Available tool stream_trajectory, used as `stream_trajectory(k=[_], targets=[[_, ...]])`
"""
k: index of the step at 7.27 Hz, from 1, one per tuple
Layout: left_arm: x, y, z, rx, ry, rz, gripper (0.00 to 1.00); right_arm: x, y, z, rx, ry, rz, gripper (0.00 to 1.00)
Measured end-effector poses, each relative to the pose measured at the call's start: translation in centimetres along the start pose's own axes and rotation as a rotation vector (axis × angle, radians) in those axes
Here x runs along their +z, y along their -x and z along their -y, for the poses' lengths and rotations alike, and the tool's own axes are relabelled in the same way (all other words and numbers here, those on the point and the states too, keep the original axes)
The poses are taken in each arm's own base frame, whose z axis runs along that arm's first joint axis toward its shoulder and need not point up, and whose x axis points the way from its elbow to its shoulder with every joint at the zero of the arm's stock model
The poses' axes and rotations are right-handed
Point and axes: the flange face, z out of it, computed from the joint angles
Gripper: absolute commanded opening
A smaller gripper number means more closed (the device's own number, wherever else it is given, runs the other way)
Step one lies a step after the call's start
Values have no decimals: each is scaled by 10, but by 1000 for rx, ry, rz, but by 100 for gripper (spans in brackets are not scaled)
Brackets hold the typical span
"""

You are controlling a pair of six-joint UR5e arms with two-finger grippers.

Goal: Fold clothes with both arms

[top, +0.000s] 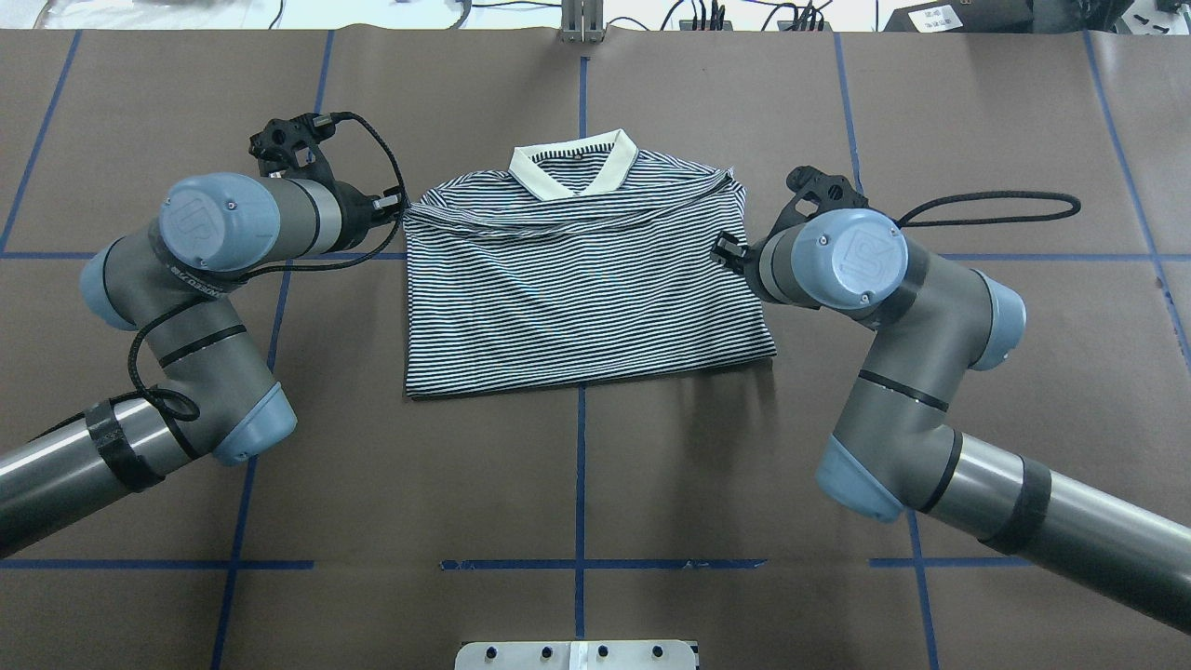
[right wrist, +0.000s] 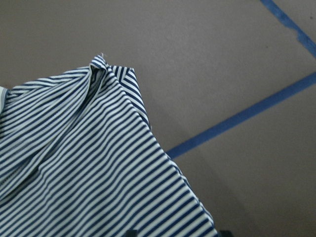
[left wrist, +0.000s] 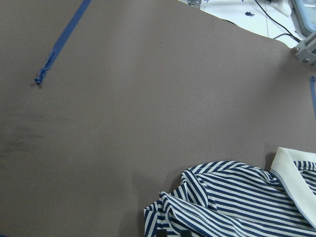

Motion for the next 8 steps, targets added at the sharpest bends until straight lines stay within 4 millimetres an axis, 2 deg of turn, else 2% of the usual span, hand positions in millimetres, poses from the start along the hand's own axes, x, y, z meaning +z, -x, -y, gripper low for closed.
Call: stream_trajectory(k=[2, 4, 6, 7, 8], targets=[[-2, -1, -1, -4, -1, -3, 24, 0, -20, -10, 12, 11, -18, 66], [-6, -4, 0, -5, -4, -10, 24, -1, -45, -13, 21, 17, -37, 61], [-8, -5, 0, -4, -7, -13, 24, 1, -48, -25, 39, 30, -42, 57], [-8, -5, 0, -4, -8, -13, 24, 3, -47, -30, 40, 34, -44, 51], [-8, -5, 1, -4, -9, -12, 24, 5, -48, -34, 39, 38, -47, 27]])
